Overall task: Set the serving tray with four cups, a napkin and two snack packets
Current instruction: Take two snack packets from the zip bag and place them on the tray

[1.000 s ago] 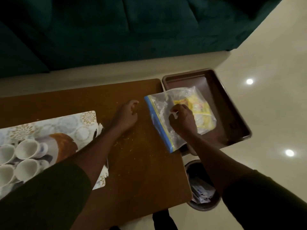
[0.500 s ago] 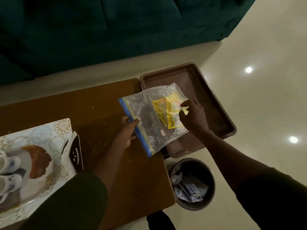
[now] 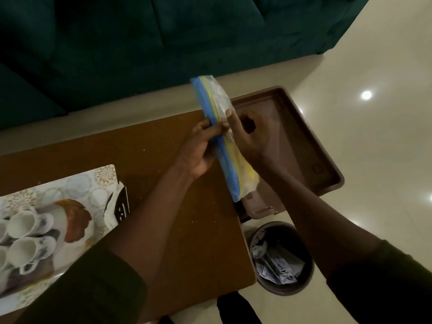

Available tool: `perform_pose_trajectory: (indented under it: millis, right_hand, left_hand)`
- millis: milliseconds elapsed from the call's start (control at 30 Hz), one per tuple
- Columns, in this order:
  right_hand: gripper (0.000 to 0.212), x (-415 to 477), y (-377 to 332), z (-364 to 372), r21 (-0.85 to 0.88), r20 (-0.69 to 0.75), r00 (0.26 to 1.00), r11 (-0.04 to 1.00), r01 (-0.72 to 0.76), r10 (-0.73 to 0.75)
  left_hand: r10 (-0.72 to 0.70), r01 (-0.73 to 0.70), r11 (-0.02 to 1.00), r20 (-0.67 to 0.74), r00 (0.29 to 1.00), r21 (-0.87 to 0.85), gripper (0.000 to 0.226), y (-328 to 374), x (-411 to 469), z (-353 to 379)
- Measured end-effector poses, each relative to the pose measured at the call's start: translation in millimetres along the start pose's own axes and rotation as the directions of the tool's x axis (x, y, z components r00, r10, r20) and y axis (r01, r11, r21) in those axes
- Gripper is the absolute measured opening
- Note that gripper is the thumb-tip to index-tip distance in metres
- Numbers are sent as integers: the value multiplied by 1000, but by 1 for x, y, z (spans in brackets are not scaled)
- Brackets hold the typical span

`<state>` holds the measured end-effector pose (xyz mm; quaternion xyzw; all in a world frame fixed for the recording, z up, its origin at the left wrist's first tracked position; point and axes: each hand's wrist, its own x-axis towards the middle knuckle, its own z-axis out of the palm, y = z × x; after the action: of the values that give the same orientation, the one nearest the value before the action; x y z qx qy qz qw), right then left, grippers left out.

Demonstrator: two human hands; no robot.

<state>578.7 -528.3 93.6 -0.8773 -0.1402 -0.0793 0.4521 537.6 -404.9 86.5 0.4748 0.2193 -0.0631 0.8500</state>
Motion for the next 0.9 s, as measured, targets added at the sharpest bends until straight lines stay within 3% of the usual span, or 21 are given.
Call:
perform_pose_trajectory:
  millis: [133,233,300,367,433,533,633,767,833,900]
  right_hand:
    - [44,10,-42,-2,145,-58,998,989,15,-6]
    - [46,5,-56,9,358,85,991,925,-125,101]
    - [61,-12,-76,35,430,256,955,866,-254,153]
    - [77,-29,-95,53,374,414,886,848,-376,210]
    - [74,-35,-83,58,303,479,830,833,-463,287]
    - [55,-48,-59,55,265,525,766,785,-561,371]
    - [45,-62,-56,62,136,473,784,846,-515,402]
    - [18,-63,-64,59,168,302,880,888,-429,368]
    - [22,-59,-66,52,128,114,931,925,-359,346]
    - [29,-55,-71,46,67,15,951,949,-309,309]
  left_hand:
    - [144,-139,988,91,985,-61,18,32,-21,4]
    - [186,-188,982,53,981,27,17,48,-34,-2]
    - [185,-185,981,11,983,63,18,57,-51,-33]
    - [145,-140,984,-35,989,114,40,60,-62,-67]
    - [95,-76,966,-65,993,248,50,50,-61,-75]
    - [69,-39,868,-43,997,495,29,28,-60,-78]
    - [94,-54,815,-40,995,578,20,15,-67,-92]
    - [355,-172,772,-192,915,612,29,24,-76,-104]
    - [451,-225,769,-258,855,599,23,36,-79,-112]
    - [504,-266,747,-257,825,609,15,47,-82,-117]
